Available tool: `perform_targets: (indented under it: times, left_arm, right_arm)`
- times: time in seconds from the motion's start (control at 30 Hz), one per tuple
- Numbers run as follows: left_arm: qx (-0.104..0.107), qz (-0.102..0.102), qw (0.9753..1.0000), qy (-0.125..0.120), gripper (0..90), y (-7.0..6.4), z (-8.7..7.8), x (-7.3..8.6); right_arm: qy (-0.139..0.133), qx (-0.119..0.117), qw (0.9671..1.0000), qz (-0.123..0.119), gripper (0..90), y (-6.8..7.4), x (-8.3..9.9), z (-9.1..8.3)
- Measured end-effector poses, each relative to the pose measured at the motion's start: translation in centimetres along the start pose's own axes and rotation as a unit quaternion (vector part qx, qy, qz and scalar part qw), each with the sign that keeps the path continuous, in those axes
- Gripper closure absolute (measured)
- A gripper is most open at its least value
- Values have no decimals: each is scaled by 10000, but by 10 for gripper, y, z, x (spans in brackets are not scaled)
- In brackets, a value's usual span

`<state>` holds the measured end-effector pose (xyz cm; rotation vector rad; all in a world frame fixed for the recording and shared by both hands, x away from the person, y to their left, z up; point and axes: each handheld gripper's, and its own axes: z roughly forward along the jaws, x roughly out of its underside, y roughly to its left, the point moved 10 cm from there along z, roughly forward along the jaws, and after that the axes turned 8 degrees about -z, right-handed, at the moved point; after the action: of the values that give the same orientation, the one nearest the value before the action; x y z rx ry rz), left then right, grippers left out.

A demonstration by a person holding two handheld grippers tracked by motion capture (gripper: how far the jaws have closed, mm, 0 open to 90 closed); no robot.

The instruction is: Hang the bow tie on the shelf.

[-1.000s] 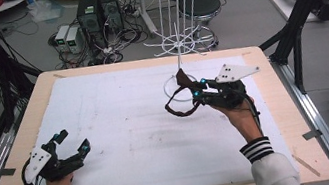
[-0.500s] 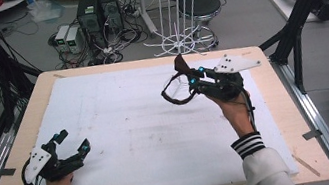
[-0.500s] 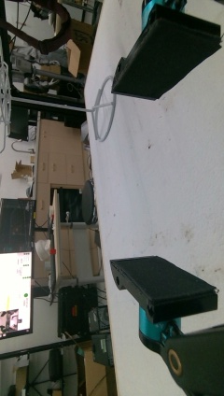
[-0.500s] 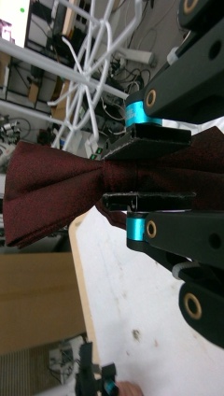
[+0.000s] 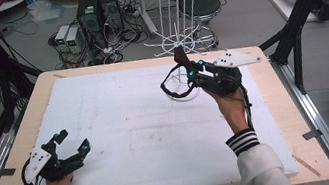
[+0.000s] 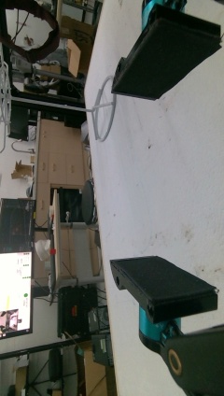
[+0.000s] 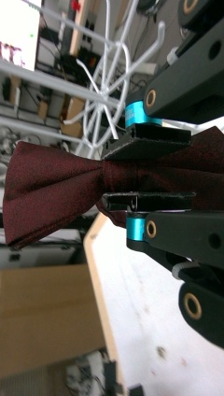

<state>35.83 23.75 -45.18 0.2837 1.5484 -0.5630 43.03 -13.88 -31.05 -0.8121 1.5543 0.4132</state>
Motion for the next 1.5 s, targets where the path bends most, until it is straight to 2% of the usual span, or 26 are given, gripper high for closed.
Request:
perform_targets:
  times: [0.37, 0.57, 0.67, 0.8, 1.2, 1.5]
  left_arm:
    - [0, -1, 10000, -1, 139, 0, 0, 0]
    - [-2, -8, 10000, 1, 139, 0, 0, 0]
    - [0, -11, 10000, 1, 139, 0, 0, 0]
    - [0, -15, 10000, 1, 140, 0, 0, 0]
    - [3, -16, 10000, 2, 140, 0, 0, 0]
    - [-2, -10, 10000, -5, 140, 0, 0, 0]
  right_arm:
    - [-47, 562, 9983, 128, 742, -12, 0, 2]
    - [-30, 874, 9959, 230, 742, -18, 3, 4]
    - [61, 1015, 9946, 223, 742, -20, 7, 7]
    - [107, 1163, 9926, 331, 742, -22, 11, 9]
    - [364, 1304, 9893, 551, 742, -24, 30, 15]
    - [508, 1240, 9885, 695, 740, -23, 44, 18]
